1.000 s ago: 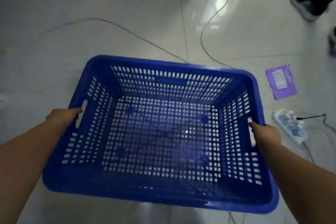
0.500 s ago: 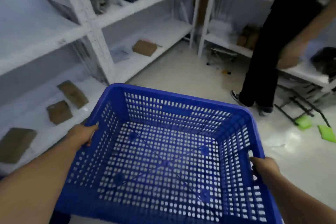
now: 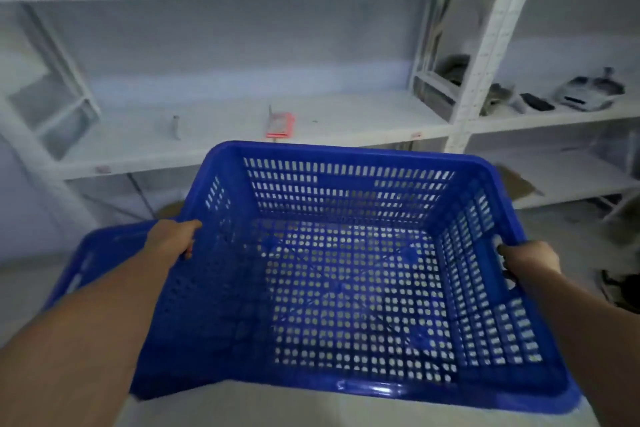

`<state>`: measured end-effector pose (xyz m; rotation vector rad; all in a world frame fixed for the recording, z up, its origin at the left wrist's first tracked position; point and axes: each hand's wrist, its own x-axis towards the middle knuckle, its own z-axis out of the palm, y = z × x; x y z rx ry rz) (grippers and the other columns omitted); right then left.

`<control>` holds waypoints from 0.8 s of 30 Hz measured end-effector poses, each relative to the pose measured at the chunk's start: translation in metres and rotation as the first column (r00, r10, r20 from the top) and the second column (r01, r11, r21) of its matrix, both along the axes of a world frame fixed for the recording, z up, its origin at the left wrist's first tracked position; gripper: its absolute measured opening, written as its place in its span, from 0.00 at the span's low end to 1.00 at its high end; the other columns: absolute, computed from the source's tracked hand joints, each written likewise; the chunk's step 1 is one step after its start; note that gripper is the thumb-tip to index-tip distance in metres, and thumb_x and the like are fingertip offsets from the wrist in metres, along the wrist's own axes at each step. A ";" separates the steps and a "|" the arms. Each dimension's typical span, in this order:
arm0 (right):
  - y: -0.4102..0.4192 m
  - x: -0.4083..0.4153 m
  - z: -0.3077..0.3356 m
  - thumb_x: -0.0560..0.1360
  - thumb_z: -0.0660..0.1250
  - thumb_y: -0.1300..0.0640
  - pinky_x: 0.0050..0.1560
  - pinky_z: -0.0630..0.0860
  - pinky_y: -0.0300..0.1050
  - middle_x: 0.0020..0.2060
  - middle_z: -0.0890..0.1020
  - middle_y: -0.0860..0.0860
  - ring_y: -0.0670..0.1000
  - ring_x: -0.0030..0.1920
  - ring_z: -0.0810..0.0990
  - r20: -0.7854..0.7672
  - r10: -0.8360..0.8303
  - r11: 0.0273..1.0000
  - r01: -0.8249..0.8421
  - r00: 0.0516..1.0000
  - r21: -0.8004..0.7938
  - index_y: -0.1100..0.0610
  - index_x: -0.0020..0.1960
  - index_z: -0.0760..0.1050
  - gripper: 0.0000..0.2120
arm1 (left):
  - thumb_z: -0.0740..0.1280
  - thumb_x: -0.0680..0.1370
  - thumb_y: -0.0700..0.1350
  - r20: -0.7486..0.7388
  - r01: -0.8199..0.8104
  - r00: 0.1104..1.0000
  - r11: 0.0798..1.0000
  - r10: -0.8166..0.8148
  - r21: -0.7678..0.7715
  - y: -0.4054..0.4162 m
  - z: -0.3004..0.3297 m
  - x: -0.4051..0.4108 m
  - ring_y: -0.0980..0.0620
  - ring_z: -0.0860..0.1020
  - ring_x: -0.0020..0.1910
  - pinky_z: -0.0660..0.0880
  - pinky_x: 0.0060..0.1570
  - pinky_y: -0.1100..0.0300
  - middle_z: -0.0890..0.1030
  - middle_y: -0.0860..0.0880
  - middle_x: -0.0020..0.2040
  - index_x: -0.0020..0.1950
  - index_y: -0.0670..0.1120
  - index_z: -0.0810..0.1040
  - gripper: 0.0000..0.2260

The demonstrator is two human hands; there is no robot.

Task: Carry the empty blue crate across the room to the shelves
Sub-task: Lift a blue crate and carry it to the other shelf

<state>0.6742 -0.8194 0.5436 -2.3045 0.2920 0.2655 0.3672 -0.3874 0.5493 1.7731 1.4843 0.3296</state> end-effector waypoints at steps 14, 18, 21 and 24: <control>0.381 -0.103 -0.031 0.71 0.69 0.46 0.45 0.82 0.60 0.41 0.82 0.60 0.63 0.41 0.83 -0.019 0.431 0.902 -0.430 0.902 0.043 0.62 0.51 0.76 0.20 | 0.61 0.79 0.52 -0.067 -0.430 0.901 0.902 0.429 -0.018 0.243 -0.005 -0.256 0.43 0.67 0.24 0.72 0.37 0.51 0.68 0.42 0.16 0.22 0.42 0.68 0.26; 0.439 -0.113 -0.034 0.72 0.69 0.52 0.49 0.81 0.61 0.40 0.81 0.59 0.62 0.41 0.83 -0.049 0.481 0.876 -0.481 0.875 0.022 0.61 0.44 0.74 0.12 | 0.62 0.79 0.49 -0.093 -0.487 0.871 0.873 0.483 -0.023 0.283 -0.008 -0.269 0.43 0.65 0.23 0.66 0.31 0.53 0.67 0.41 0.22 0.26 0.41 0.67 0.23; 0.474 -0.108 -0.045 0.72 0.69 0.55 0.47 0.82 0.60 0.40 0.82 0.59 0.62 0.40 0.83 -0.064 0.509 0.860 -0.510 0.859 -0.009 0.58 0.42 0.74 0.07 | 0.63 0.79 0.48 -0.121 -0.506 0.859 0.861 0.498 -0.045 0.311 -0.014 -0.266 0.44 0.64 0.23 0.65 0.30 0.54 0.65 0.41 0.24 0.27 0.40 0.64 0.22; 0.504 -0.096 -0.061 0.72 0.68 0.55 0.47 0.82 0.60 0.42 0.82 0.60 0.62 0.40 0.84 -0.110 0.498 0.866 -0.501 0.860 -0.002 0.62 0.53 0.76 0.13 | 0.63 0.79 0.47 -0.138 -0.533 0.841 0.845 0.523 -0.042 0.340 -0.021 -0.255 0.44 0.64 0.24 0.65 0.29 0.54 0.65 0.42 0.26 0.29 0.41 0.64 0.20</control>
